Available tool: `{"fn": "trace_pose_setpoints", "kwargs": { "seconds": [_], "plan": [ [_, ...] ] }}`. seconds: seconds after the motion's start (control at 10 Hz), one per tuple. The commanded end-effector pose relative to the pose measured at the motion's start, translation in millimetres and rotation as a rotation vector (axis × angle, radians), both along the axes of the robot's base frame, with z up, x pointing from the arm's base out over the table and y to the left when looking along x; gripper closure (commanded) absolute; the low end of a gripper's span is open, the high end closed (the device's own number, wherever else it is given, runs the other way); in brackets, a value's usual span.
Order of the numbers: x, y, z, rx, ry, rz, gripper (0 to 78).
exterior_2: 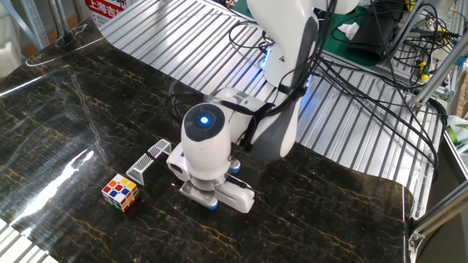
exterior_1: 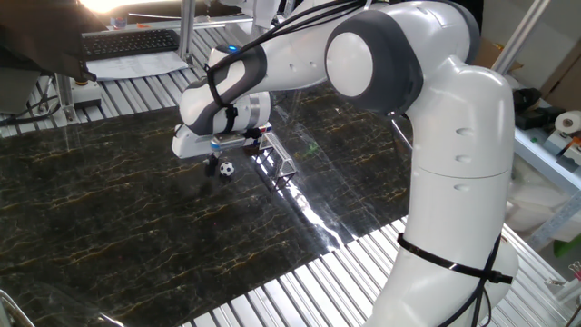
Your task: Push the soccer ball into the goal
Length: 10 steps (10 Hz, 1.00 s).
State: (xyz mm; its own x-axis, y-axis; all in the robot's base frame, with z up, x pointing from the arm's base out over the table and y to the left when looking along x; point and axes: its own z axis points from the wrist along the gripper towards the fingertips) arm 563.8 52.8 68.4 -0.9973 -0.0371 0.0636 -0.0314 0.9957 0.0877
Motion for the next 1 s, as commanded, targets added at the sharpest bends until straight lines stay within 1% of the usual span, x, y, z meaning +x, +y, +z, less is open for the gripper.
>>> {"fn": "trace_pose_setpoints", "kwargs": {
  "seconds": [0.1, 0.2, 0.3, 0.4, 0.5, 0.6, 0.7, 0.9, 1.0],
  "plan": [
    [1.4, -7.8, -2.6, 0.006, -0.029, -0.053, 77.6],
    [1.5, -9.4, -1.8, 0.015, -0.036, -0.071, 77.6],
    [2.1, -12.3, 0.1, 0.016, -0.045, -0.084, 77.6],
    [2.1, -13.2, 0.7, 0.017, -0.047, -0.09, 77.6],
    [2.6, -17.4, 3.6, 0.022, -0.069, -0.118, 77.6],
    [3.4, -18.4, 4.3, 0.02, -0.076, -0.123, 77.6],
    [3.4, -18.4, 4.3, 0.019, -0.076, -0.124, 77.6],
    [2.5, -24.0, 1.1, 0.014, -0.077, -0.105, 77.6],
    [5.1, -29.7, 2.2, -0.014, -0.08, -0.086, 77.6]
  ]
}}
